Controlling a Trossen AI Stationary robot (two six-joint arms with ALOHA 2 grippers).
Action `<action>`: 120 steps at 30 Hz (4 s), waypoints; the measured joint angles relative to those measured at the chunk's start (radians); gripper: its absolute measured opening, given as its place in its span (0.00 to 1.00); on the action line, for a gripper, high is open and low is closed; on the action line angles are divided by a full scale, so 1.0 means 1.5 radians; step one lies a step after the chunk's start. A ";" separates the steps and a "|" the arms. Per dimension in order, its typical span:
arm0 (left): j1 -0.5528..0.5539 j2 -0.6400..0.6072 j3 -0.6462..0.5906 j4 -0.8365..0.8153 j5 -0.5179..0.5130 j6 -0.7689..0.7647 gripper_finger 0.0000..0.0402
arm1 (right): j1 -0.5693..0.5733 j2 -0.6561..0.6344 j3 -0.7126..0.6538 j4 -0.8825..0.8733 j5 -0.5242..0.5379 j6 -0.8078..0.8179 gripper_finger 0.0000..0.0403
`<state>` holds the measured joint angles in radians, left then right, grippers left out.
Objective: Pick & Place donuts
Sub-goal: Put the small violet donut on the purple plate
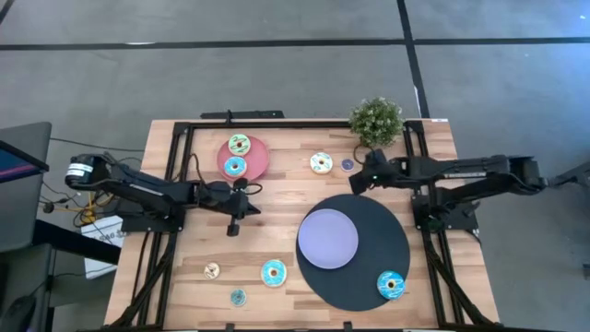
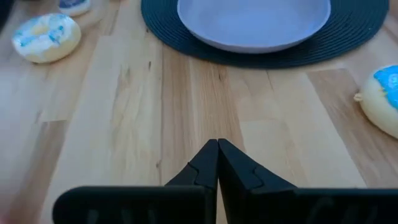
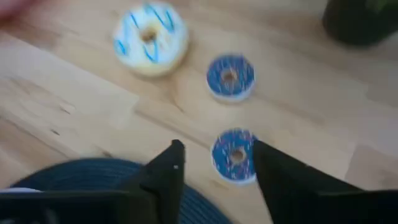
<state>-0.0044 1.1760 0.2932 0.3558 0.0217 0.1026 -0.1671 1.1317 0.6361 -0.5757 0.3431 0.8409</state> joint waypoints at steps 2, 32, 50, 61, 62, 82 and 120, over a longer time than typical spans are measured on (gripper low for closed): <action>0.000 -0.037 0.000 -0.021 -0.001 0.010 0.00 | 0.002 0.028 0.000 0.000 -0.006 0.012 0.54; 0.000 -0.261 0.000 -0.204 -0.010 -0.007 0.00 | -0.050 0.269 0.003 0.078 0.002 0.052 0.73; 0.000 -0.261 0.000 -0.212 -0.023 -0.014 0.00 | -0.050 0.260 0.001 0.082 -0.003 0.050 0.62; -0.001 -0.261 0.001 -0.213 -0.022 -0.024 0.00 | -0.050 0.260 0.001 0.081 -0.003 0.051 0.54; 0.000 -0.261 0.001 -0.214 -0.022 -0.024 0.00 | -0.050 0.260 0.001 0.081 -0.003 0.051 0.54; -0.001 -0.261 0.001 -0.214 -0.031 -0.029 0.00 | 0.167 0.125 0.022 0.274 -0.003 -0.065 0.53; -0.001 -0.261 0.001 -0.214 -0.032 -0.041 0.00 | 0.271 0.454 0.277 0.105 -0.056 -0.054 0.58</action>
<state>-0.0051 0.7849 0.2943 0.0344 -0.0257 0.0406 0.2390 1.8122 1.0512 -0.4179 0.2593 0.7605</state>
